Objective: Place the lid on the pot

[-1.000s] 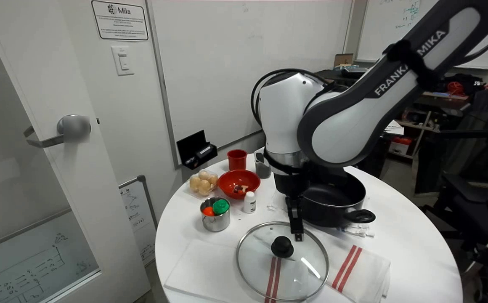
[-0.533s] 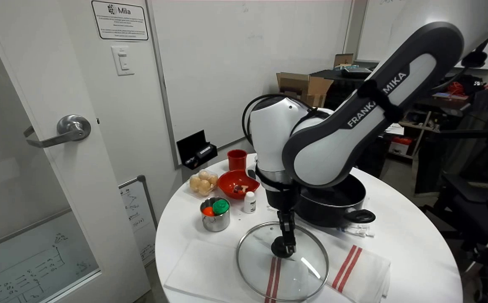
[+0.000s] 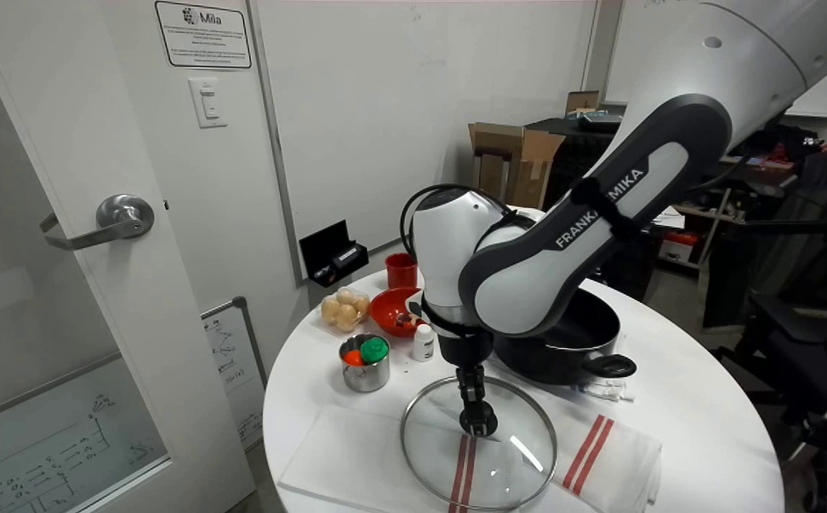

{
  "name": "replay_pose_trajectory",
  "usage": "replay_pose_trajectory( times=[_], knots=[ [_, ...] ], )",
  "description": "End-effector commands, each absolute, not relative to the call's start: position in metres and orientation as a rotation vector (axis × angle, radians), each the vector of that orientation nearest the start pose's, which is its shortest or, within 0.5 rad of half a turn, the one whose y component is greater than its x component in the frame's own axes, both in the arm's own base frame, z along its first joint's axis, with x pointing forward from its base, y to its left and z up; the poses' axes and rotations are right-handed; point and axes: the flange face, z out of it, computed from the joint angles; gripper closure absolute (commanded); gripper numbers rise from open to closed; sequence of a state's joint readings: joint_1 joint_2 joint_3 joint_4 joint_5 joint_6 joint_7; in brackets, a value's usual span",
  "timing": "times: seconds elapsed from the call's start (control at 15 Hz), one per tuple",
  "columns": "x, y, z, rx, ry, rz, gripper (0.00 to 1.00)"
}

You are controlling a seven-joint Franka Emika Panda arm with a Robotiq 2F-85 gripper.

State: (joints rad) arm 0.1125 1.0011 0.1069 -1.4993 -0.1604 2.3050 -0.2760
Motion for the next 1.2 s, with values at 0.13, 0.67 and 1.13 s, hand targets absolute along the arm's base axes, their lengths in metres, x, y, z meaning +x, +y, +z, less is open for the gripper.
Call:
replay_pose_trajectory(
  times=[0.13, 0.67, 1.13],
  knots=[
    [0.671, 0.134, 0.044, -2.991, -0.933, 0.282, 0.0],
    [0.668, 0.121, 0.047, -2.98, -0.929, 0.28, 0.25],
    [0.669, 0.125, 0.054, -2.963, -0.944, 0.273, 0.69]
  ],
)
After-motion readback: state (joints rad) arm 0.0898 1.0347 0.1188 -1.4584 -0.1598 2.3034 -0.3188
